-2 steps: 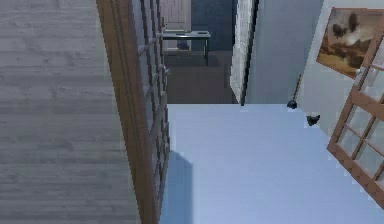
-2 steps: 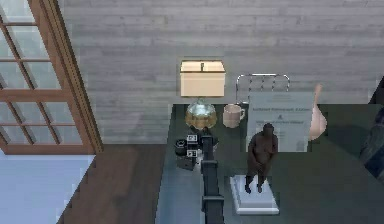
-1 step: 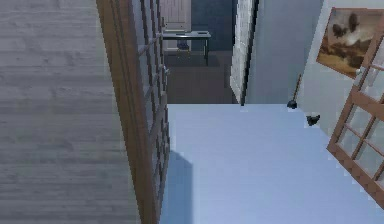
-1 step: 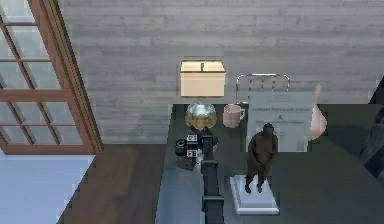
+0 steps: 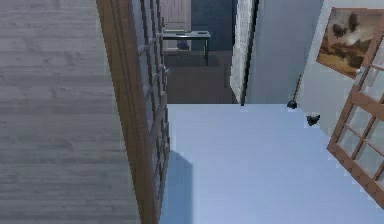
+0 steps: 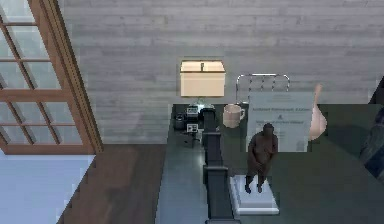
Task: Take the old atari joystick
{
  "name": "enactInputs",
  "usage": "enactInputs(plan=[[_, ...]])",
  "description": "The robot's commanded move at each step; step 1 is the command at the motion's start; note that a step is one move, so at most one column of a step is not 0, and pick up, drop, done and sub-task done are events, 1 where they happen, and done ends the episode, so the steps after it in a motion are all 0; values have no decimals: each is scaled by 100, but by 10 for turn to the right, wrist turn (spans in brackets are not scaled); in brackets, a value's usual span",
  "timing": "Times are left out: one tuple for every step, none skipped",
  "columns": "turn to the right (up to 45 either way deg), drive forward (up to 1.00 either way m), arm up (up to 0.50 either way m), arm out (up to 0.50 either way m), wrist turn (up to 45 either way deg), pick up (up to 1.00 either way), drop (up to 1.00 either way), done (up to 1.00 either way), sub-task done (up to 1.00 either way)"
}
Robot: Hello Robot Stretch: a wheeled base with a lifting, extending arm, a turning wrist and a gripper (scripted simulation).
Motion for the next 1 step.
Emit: enactInputs(plan=[[0, 0, 0, 0, 0, 0, 0, 100, 0]])
